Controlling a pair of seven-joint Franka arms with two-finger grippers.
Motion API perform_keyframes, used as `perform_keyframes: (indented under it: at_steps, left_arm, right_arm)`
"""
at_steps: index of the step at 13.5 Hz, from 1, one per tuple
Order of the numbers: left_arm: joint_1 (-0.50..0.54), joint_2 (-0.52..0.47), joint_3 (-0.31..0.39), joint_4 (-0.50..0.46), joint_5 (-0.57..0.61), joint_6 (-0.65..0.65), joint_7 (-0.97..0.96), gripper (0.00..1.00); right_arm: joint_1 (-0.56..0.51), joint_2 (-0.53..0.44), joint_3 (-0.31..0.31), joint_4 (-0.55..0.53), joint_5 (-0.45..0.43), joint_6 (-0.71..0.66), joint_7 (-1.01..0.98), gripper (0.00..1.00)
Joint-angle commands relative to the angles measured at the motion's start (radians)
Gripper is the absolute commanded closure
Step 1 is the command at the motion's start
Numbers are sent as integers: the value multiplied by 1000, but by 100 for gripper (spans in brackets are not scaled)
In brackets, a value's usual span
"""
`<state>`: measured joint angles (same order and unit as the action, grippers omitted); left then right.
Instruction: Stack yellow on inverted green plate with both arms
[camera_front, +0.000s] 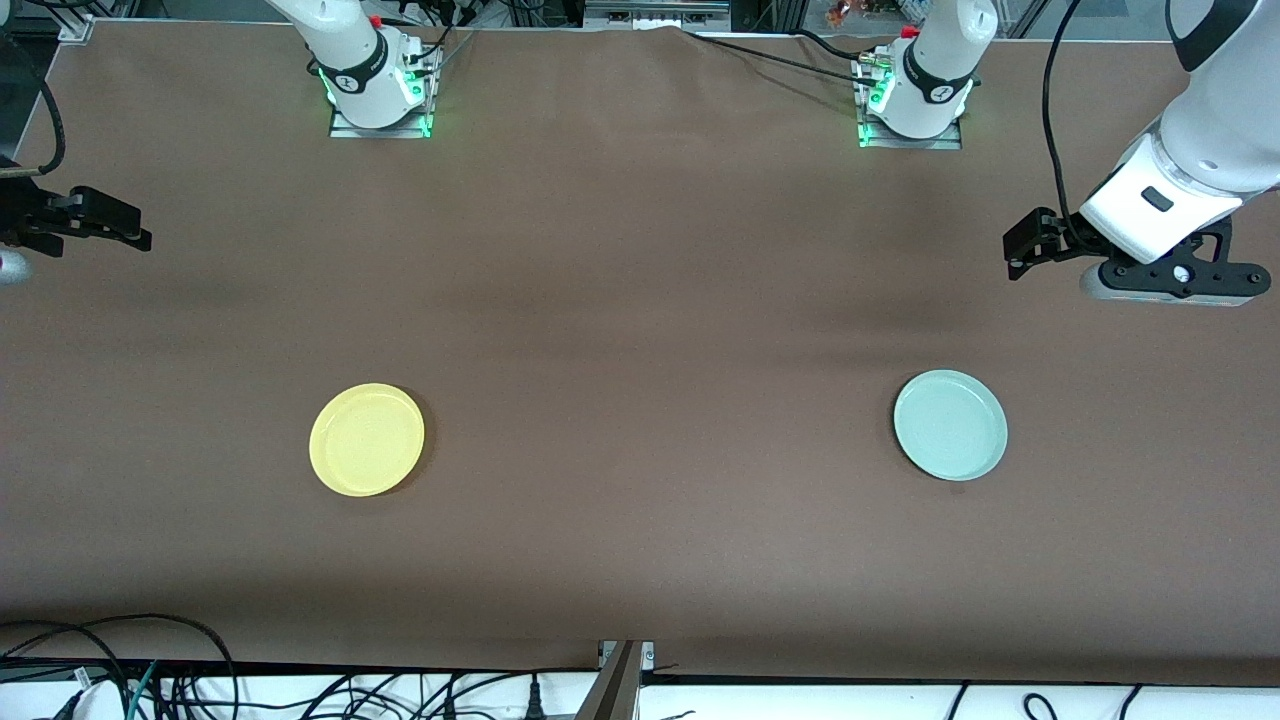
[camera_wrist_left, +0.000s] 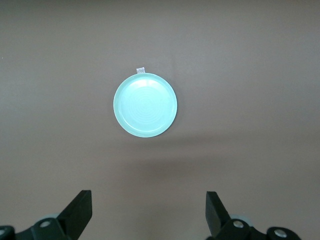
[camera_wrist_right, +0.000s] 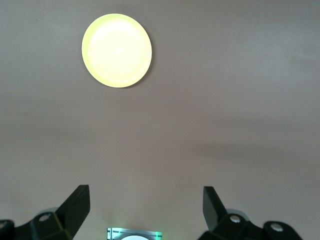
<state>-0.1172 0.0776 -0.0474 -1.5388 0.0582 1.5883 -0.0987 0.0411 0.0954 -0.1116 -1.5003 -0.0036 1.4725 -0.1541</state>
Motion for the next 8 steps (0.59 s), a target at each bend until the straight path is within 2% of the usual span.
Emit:
perform_keyframes:
  at_steps: [1,8]
  left_arm:
    - [10,8,1,32,5,17,5,0]
    - [11,11,1,20,5,1,-4,0]
  right_arm:
    - [-1,3,3,12,-3,-1,10,0]
    - [-1,4,3,12,-3,-3,10,0]
